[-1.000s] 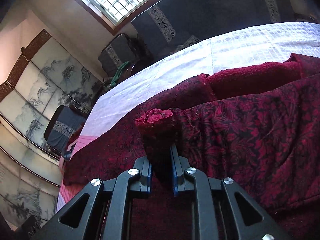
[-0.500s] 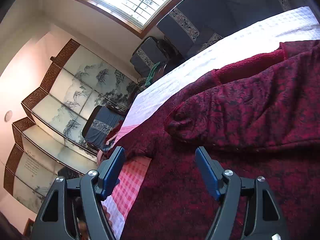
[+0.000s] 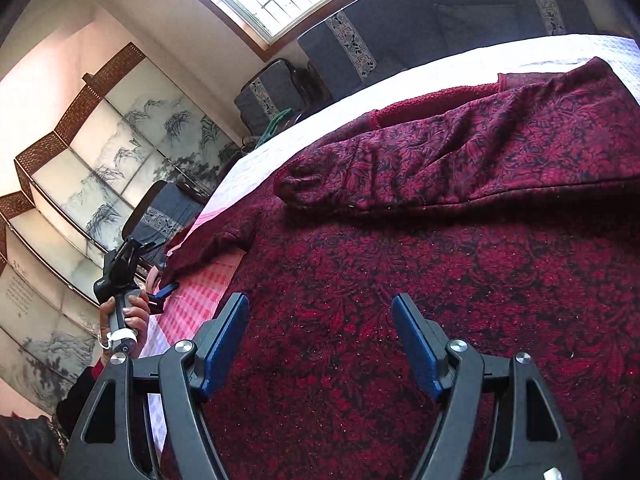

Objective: Fold small clothes

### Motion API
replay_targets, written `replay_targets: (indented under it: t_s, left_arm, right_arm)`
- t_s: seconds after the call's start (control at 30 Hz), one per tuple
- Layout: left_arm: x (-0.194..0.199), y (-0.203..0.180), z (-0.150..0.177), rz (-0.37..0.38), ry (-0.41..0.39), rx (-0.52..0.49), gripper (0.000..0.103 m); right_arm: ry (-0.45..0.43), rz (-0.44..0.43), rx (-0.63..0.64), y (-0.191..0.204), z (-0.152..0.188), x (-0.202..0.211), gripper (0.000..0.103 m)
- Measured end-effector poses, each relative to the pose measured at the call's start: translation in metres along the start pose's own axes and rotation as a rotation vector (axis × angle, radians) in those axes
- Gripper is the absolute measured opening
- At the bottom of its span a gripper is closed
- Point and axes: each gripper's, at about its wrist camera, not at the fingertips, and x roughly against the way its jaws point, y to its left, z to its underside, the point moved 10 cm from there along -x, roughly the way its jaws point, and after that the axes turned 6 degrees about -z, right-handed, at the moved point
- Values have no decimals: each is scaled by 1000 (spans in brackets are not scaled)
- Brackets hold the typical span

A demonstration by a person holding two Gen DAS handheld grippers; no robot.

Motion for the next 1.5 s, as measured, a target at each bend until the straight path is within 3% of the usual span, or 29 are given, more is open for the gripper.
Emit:
replay_targets:
  t_s: [0.03, 0.1, 0.13, 0.17, 0.2, 0.27, 0.37, 0.47, 0.6, 0.7, 0.83, 0.93, 1.0, 1.1, 1.17, 1.23, 1.3, 1.4, 1.5]
  left_arm:
    - [-2, 1, -6, 4, -5, 1, 97]
    - [-14, -1, -14, -12, 10, 3, 58]
    - [-23, 4, -14, -41, 39, -4, 14]
    - [-33, 6, -19, -71, 58, 2, 6]
    - [-36, 3, -21, -75, 49, 18, 6]
    - [-32, -23, -22, -101, 0, -43, 6]
    - [-12, -127, 10, -8, -66, -254, 6]
    - [4, -247, 74, 127, -78, -501, 6]
    - [-4, -358, 191, 266, 10, -717, 6]
    - [-33, -395, 283, 302, 92, -860, 6]
    - [-77, -403, 388, 349, 235, -1022, 6]
    - [-110, -386, 437, 289, 305, -1150, 12]
    - [-115, -373, 447, 239, 324, -1197, 12]
    - [-84, -360, 446, 269, 300, -1209, 22]
    - [-63, -355, 424, 292, 241, -1187, 69]
    - [-42, -346, 393, 315, 110, -1144, 88]
    - [-31, -332, 361, 288, 12, -1136, 93]
    - [-39, -306, 324, 236, 18, -1089, 93]
    - [-56, -270, 294, 177, 9, -1016, 93]
  right_arm:
    - [0, 1, -2, -1, 1, -1, 72]
    - [4, -3, -16, -2, 2, -4, 72]
    - [5, -4, -23, -4, 3, -4, 73]
    - [2, -6, -31, -6, 3, -4, 73]
    - [-3, -14, -40, -7, 3, -4, 73]
    - [-20, -35, -64, -10, 3, -2, 74]
    - [-75, -69, -124, -19, -4, 9, 74]
    - [-153, -101, -198, -31, -14, 30, 74]
    - [-234, -101, -250, -50, -27, 62, 74]
    - [-293, -104, -279, -64, -34, 90, 75]
    - [-327, -86, -296, -83, -35, 114, 75]
    - [-339, -75, -325, -98, -33, 126, 76]
    - [-352, -81, -348, -106, -33, 134, 76]
    - [-370, -86, -345, -110, -39, 144, 76]
    - [-369, -79, -331, -110, -49, 146, 76]
    - [-360, -64, -310, -112, -62, 150, 77]
    - [-341, -64, -306, -113, -76, 147, 81]
    - [-296, 4, -327, -125, -88, 141, 84]
    - [-325, 73, -322, -144, -106, 154, 84]
